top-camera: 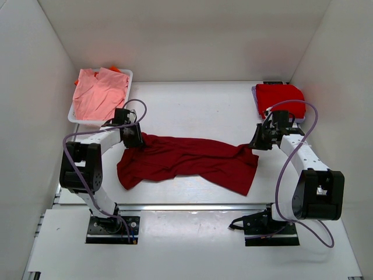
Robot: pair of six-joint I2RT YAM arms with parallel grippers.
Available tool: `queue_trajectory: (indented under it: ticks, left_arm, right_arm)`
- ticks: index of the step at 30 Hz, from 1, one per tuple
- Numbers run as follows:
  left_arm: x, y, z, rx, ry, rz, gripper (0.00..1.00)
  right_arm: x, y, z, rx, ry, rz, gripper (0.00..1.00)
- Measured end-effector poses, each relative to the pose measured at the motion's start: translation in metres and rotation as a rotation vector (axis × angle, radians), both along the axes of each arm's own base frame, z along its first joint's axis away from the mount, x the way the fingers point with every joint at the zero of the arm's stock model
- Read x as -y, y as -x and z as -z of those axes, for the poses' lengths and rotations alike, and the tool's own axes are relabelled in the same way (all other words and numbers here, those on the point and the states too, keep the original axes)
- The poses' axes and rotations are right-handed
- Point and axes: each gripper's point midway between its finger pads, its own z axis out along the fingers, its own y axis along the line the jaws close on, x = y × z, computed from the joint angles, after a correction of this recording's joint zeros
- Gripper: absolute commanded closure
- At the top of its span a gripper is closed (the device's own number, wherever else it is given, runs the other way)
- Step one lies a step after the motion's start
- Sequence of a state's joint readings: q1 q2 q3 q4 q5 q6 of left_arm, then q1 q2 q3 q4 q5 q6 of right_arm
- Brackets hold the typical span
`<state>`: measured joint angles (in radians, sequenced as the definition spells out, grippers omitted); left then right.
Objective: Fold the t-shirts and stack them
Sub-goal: Flatten out the tshirt
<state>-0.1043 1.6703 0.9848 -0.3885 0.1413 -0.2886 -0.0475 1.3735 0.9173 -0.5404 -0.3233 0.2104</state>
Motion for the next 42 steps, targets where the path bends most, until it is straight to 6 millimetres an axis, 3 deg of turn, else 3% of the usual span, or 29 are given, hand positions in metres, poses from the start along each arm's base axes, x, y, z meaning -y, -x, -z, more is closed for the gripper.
queue_trajectory:
  ticks: [5, 13, 20, 21, 24, 26, 30, 34, 38, 40, 42]
  left_arm:
    - [0.001, 0.006, 0.008, -0.024, -0.002, 0.003, 0.59]
    - [0.001, 0.007, 0.010, -0.032, -0.009, 0.001, 0.49]
    - [-0.001, 0.009, 0.013, -0.034, -0.029, -0.007, 0.50]
    - [0.000, 0.009, 0.013, -0.036, -0.029, -0.006, 0.54]
    - [0.001, 0.011, 0.018, -0.050, -0.032, 0.000, 0.93]
    - [0.002, 0.011, 0.020, -0.053, -0.032, 0.002, 1.00]
    - [0.005, 0.011, 0.015, -0.043, -0.028, 0.005, 1.00]
    - [0.016, -0.001, -0.042, 0.091, -0.010, -0.003, 1.00]
    - [0.034, -0.019, -0.161, 0.398, 0.078, -0.006, 1.00]
    - [0.031, -0.019, -0.224, 0.553, 0.126, -0.023, 1.00]
    - [0.024, -0.014, -0.262, 0.653, 0.146, -0.041, 1.00]
  right_arm:
    - [-0.001, 0.000, 0.000, 0.001, -0.003, -0.002, 1.00]
    - [-0.002, 0.000, 0.000, 0.003, -0.008, -0.006, 1.00]
    - [-0.003, 0.001, 0.001, -0.001, -0.013, -0.009, 1.00]
    - [-0.003, 0.001, 0.001, -0.002, -0.014, -0.009, 0.99]
    - [-0.004, 0.001, 0.001, -0.001, -0.019, -0.012, 1.00]
    - [-0.004, 0.002, 0.001, -0.001, -0.021, -0.014, 1.00]
    - [-0.004, 0.002, 0.001, -0.002, -0.026, -0.015, 1.00]
    - [-0.004, 0.003, -0.001, -0.002, -0.033, -0.008, 1.00]
    - [-0.007, 0.003, -0.015, 0.031, -0.043, -0.002, 1.00]
    - [-0.009, 0.001, -0.029, 0.068, -0.052, -0.002, 1.00]
    - [-0.011, -0.001, -0.041, 0.104, -0.058, -0.007, 1.00]
